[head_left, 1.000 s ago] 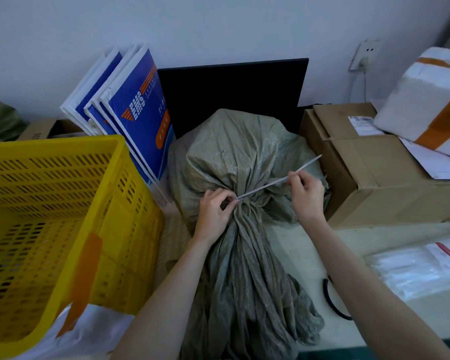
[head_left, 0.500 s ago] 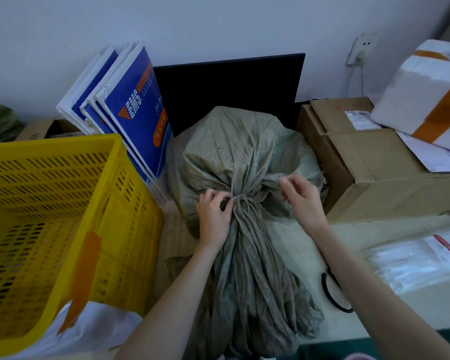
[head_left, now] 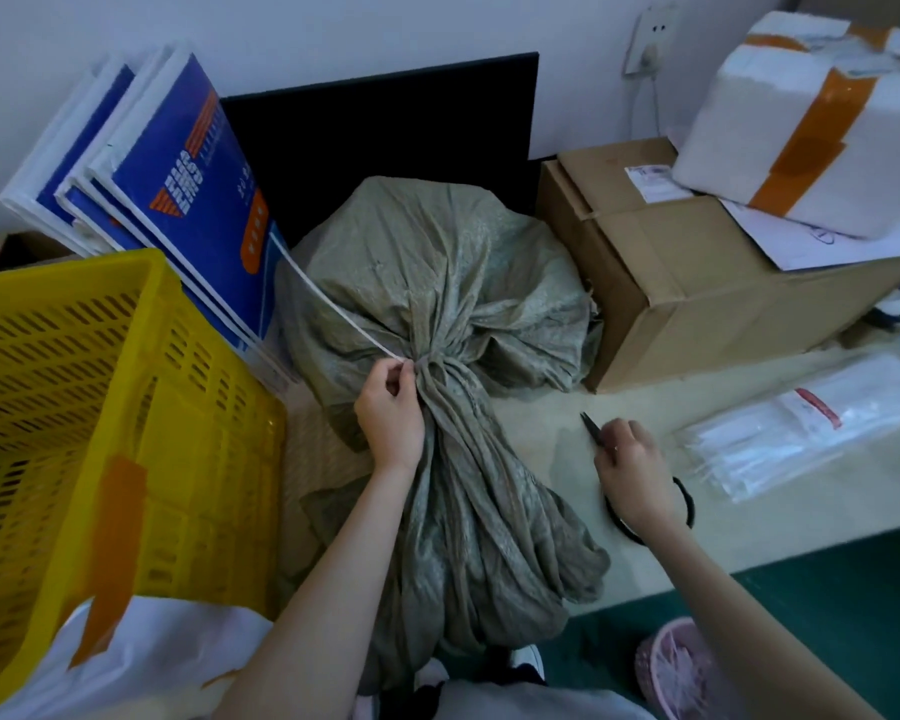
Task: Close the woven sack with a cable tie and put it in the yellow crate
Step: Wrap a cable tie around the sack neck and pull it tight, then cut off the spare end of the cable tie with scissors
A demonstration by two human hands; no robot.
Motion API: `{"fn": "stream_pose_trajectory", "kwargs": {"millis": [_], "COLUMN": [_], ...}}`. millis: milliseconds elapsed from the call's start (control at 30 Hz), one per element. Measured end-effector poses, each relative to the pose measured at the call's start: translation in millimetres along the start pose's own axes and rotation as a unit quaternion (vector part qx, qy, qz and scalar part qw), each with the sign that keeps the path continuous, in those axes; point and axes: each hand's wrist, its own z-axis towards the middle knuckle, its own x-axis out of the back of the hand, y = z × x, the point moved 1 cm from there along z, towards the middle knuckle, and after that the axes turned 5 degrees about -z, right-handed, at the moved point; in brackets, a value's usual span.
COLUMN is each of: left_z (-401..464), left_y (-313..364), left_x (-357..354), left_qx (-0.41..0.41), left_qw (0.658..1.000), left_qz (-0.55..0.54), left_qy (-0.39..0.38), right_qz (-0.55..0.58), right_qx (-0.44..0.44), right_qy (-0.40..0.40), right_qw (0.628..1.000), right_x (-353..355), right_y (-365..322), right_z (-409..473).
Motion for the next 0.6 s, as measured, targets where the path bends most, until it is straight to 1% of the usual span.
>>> {"fn": "stream_pose_trajectory", "kwargs": {"millis": [100,200,367,600], "left_z": [-2.0,-2.7,-1.4,5.1], "left_y": [0.5,1.6,-0.8,-4.3], "left_x": [-0.8,-1.6,0.3,2.5], "left_qx": [0.015,0.023,0.023,0.02], "left_qw": [1.0,0.999,0.999,0.999], "left_qz": [-0.02,-0.039,-0.045,-0.043], "left_qy": [0.007,0.008,-0.001,-0.015], "right_qz": [-0.117,-0.169,-0.164,-0.108], "right_qx": [-0.055,-0.096,-0.125,-0.139], "right_qy": [-0.051,-0.074,-0.069,-0.075], "right_qw": [0.99,0.978,0.976,0.982], "right_x": [-9.9,-17.6,-27.6,-24.4], "right_y": [18.6,30.0,38.9,36.3], "right_z": [-10.9,-19.8,-29.1,-26.1]}}
